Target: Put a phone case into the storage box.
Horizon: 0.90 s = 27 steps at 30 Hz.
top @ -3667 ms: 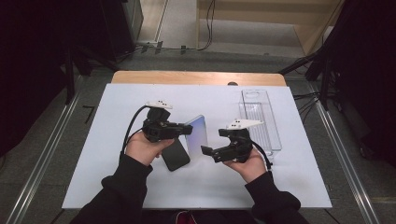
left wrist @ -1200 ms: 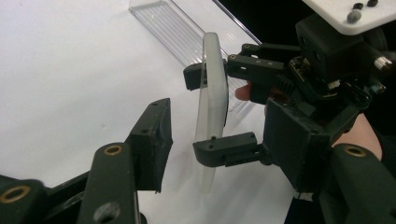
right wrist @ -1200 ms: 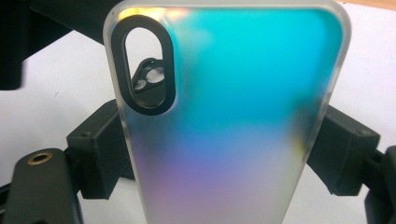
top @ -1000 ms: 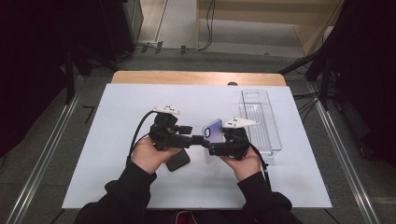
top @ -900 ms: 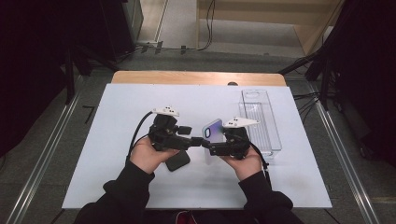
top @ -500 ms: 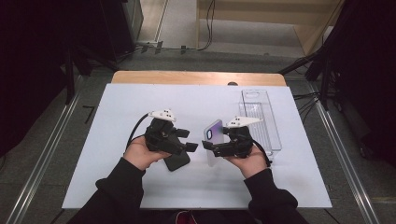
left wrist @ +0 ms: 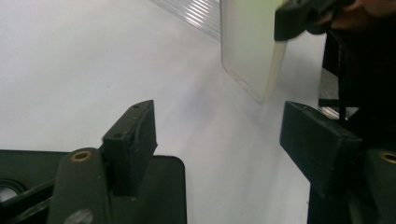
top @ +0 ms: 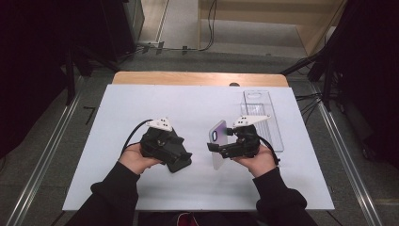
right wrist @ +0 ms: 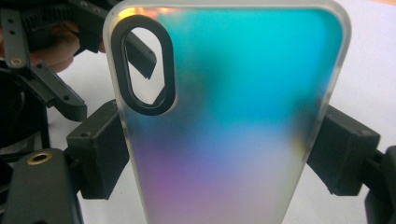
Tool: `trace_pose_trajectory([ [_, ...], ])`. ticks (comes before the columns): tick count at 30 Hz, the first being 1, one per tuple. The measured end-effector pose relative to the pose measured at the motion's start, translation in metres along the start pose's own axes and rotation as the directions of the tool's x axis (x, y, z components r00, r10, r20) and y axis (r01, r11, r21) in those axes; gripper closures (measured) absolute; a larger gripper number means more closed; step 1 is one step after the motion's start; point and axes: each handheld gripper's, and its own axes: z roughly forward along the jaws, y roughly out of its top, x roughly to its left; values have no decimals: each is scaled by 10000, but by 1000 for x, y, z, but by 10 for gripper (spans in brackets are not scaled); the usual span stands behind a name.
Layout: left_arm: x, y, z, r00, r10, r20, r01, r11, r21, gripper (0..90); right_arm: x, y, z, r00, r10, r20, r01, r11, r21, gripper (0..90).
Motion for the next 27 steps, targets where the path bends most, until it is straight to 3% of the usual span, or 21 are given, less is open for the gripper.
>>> trace_pose_trajectory([
  [13, 3, -22, -8, 9994, -223, -277, 227, 9996, 148, 269, -3, 6, -10, 9989, 102, -464, -98, 9999, 89, 148],
  [27, 1, -46, -20, 9979, -205, -611, 207, 9998, 18, 269, -10, 14, -20, 9983, 66, -579, -60, 9999, 114, 148],
])
